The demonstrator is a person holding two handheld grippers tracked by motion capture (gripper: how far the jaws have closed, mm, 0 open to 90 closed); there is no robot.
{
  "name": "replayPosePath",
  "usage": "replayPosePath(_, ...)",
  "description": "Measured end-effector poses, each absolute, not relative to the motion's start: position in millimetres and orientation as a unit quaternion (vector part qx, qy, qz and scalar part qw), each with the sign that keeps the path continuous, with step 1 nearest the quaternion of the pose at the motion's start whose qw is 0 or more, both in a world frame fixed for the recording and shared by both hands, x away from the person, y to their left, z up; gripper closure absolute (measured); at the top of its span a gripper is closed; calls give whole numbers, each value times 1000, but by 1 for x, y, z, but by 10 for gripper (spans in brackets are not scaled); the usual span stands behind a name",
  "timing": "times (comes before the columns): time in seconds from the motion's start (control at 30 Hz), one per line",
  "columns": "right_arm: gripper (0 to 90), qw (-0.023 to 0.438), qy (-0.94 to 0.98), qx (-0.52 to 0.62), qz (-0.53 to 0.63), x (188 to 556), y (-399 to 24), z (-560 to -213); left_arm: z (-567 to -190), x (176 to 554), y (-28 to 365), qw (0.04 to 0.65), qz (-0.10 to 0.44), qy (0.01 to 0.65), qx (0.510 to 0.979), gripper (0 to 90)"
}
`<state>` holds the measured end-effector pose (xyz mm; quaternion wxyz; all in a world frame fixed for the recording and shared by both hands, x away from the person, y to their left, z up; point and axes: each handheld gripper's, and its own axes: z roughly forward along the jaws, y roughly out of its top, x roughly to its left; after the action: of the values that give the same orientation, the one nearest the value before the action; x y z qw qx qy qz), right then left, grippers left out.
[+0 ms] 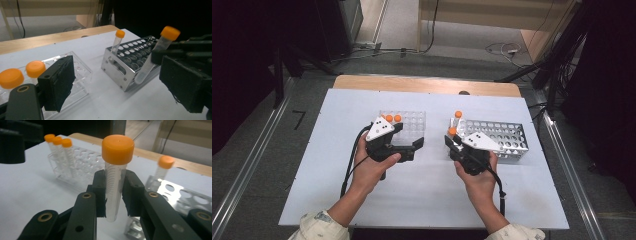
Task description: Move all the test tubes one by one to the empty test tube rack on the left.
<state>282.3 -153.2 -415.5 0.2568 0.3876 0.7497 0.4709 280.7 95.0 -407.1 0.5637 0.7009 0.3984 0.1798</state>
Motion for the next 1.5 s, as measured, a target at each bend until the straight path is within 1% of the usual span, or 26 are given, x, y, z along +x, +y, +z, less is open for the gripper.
replayPosePath(0.3,710,235,768,373,464,282,-129,-427,-407,279,94,565,179,388,706,164)
replayPosePath(0.63,710,225,778,361,462,283,-115,-436,-413,278,86,558,169,378,720,167)
replayPosePath(0.77,707,216,784,352,463,281,-108,-438,-417,278,81,556,174,369,724,187)
replayPosePath(0.83,706,205,787,350,465,280,-105,-439,-418,277,81,560,179,366,722,215)
replayPosePath(1.0,705,195,792,340,468,278,-96,-440,-419,276,80,563,187,362,719,315)
replayPosePath(1.13,705,193,792,336,472,277,-92,-438,-420,275,81,562,184,359,722,404)
replayPosePath(1.27,705,191,792,334,475,278,-90,-437,-421,275,80,563,184,358,722,473)
replayPosePath(1.5,705,189,792,333,475,278,-88,-438,-421,273,80,557,199,354,724,626)
